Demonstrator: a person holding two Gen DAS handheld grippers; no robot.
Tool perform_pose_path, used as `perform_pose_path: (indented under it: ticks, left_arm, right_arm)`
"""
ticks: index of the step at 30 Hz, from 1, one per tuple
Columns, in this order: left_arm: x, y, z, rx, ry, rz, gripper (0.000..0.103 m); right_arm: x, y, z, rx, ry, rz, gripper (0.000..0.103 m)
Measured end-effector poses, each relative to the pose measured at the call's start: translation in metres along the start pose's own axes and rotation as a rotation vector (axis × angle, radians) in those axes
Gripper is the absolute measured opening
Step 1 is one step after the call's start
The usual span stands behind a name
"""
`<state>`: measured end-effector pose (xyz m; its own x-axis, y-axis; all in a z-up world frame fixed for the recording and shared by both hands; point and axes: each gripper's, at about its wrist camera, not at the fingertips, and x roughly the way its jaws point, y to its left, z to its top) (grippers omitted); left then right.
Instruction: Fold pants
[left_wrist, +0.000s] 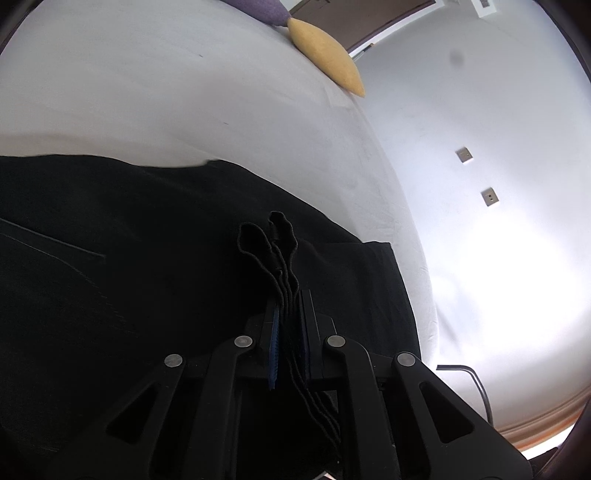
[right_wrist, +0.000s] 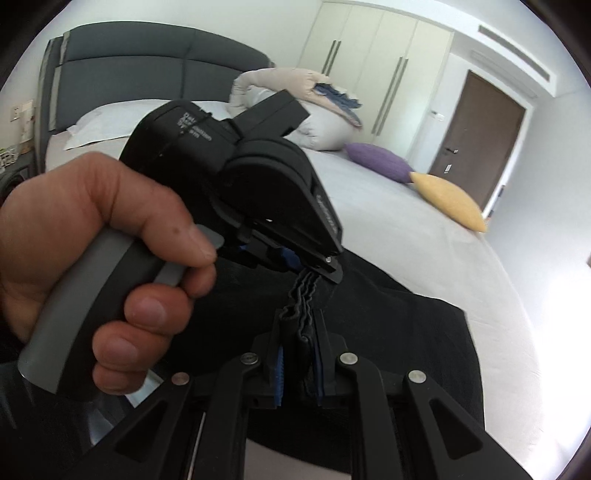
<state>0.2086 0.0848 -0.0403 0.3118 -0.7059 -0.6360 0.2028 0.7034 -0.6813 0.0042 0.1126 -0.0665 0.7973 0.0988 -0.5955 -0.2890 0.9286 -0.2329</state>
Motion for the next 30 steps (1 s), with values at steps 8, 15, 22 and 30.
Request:
perform_pose_path:
  ticks: [8,15,22,30]
  left_arm:
    - [-0.02,0.054,0.019,-0.041,-0.009,0.044,0.008]
    - [-0.033,0.076,0.015,-0.047,-0.03,0.145,0.01]
    - [-0.077,0.023,0.012,0.182,-0.17,0.321,0.01]
    - [0.01,-0.024,-0.042,0.465,-0.057,0.569,0.01]
  right_arm:
    - [0.037,0.031,0.007,-0.023,0.062,0.071,0.014]
    - [0.065,0.02,0.009,0.036,0.136,0.179,0.058]
    - [0.027,-0.055,0.006,0.29,0.089,0.47,0.061]
    - [0.04,-0.198,-0.018,0.721,0.089,0.581,0.025]
